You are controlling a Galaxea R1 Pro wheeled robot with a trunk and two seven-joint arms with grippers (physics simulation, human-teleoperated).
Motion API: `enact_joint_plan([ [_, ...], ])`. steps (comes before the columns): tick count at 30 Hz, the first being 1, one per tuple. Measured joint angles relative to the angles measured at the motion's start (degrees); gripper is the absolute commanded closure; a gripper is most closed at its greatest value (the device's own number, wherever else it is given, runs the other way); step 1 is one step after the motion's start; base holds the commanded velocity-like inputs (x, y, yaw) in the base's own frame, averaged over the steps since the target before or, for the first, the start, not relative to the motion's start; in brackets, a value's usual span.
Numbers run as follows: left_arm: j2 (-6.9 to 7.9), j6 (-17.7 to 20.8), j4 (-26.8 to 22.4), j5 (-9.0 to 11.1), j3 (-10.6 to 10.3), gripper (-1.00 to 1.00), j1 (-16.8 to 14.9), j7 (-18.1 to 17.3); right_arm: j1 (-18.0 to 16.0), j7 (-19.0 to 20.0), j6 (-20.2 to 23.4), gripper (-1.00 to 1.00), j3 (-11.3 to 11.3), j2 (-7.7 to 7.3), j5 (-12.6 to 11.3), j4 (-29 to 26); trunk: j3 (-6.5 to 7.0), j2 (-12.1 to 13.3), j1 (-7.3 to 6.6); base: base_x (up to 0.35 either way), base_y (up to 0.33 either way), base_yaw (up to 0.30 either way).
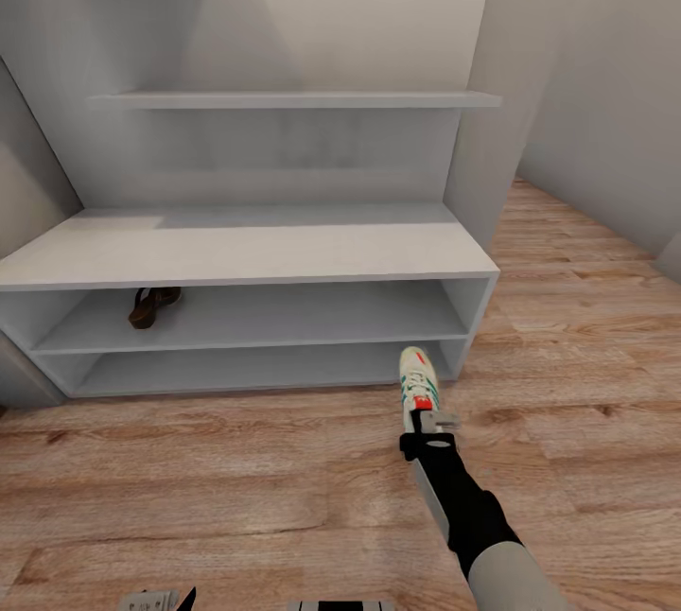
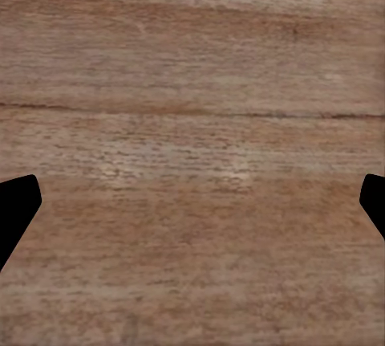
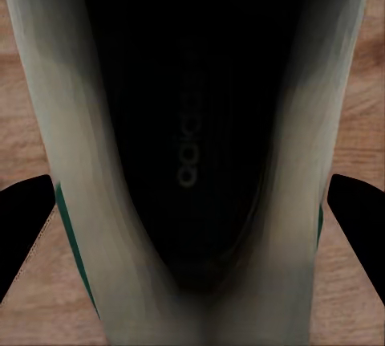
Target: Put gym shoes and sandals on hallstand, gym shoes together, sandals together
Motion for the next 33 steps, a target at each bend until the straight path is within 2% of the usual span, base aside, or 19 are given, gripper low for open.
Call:
enact_joint_plan([
  [13, -0.10, 0.00, 0.26, -0.02, -0.30, -1.00, 0.00, 0.00, -0.51, -0.20, 0.40, 1.00, 0.22, 0.45, -0.01, -3.39, 0.00, 0.00, 0.00, 0.002, 0.000, 0.000],
  [17, -0.01, 0.08, 0.41, -0.05, -0.05, -1.00, -0.03, 0.00, -0.52, -0.20, 0.47, 1.00, 0.23, 0.47, 0.03, -4.95, 0.00, 0.00, -0.03, 0.184, 0.000, 0.000],
  [33, -0.10, 0.06, 0.43, -0.02, -0.01, -1.00, 0.00, 0.01, -0.51, -0.20, 0.48, 1.00, 0.23, 0.49, -0.04, -5.17, -0.33, 0.00, -0.02, 0.117, 0.000, 0.034],
])
